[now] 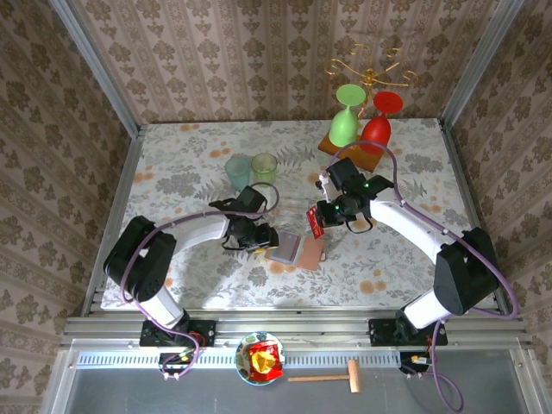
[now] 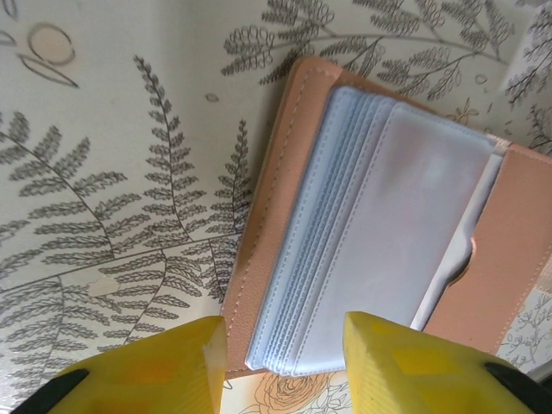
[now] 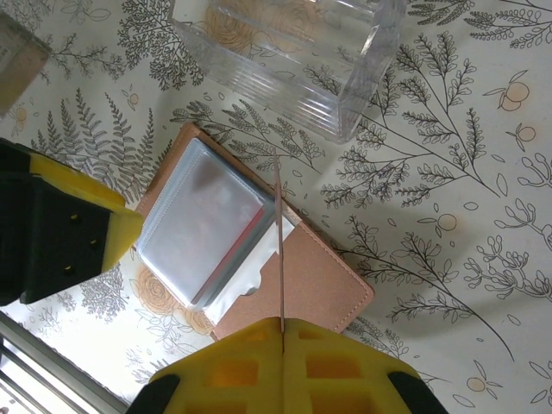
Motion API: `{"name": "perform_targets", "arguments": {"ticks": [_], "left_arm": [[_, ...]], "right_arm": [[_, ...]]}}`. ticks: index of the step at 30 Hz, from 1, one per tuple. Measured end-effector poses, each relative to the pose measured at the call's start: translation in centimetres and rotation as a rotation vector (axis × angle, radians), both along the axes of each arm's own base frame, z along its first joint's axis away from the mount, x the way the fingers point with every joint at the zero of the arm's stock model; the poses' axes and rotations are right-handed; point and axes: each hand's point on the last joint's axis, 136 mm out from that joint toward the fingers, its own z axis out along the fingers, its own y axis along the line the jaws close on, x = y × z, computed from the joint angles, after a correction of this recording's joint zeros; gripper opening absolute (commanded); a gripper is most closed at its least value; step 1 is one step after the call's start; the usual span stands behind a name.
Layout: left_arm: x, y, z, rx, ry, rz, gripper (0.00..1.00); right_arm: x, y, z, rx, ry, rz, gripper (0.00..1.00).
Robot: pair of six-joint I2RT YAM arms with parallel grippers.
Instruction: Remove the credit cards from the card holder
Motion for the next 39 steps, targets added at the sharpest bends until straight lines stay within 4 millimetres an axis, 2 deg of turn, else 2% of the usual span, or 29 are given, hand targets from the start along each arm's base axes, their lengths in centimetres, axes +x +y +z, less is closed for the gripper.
{"name": "perform_targets", "arguments": {"ticks": [4,11,16,19,28,33,39], "left_arm": [[-1.2,-0.2,-1.2,0.002,0.044,-0.019,0.41],[-1.8,-1.2,-1.0,-0.028,0.048,-0.023,0.41],[-2.5,-0.5,-0.6,-0.046,0.056,0.003,0.41],[-1.9,0.0,-0.2,-0.060,0.050,0.035,0.41],[2.3,2.4,2.3,-0.121,-0.019,0.145,0.41],[3.7,3.6,3.2,-0.145,-0.048,0.160,0.41],[4.2,4.7,4.3,-0.153,-0.083,0.159,0.41]], "right_arm": [[0.2,0.0,0.5,0.009,-0.018,-0.004,0.00],[1.0,0.6,2.3,0.051,-0.117,0.030,0.00],[1.1,1.3,2.9,0.059,-0.170,0.131,0.00],[1.7,2.0,3.7,0.050,-0.215,0.224,0.00],[3.7,4.5,5.6,-0.024,-0.347,0.571,0.00],[5.2,5.7,4.9,-0.080,-0.341,0.734,0.00],[6.6,6.2,2.6,-0.166,-0.286,0.869,0.00]]}}
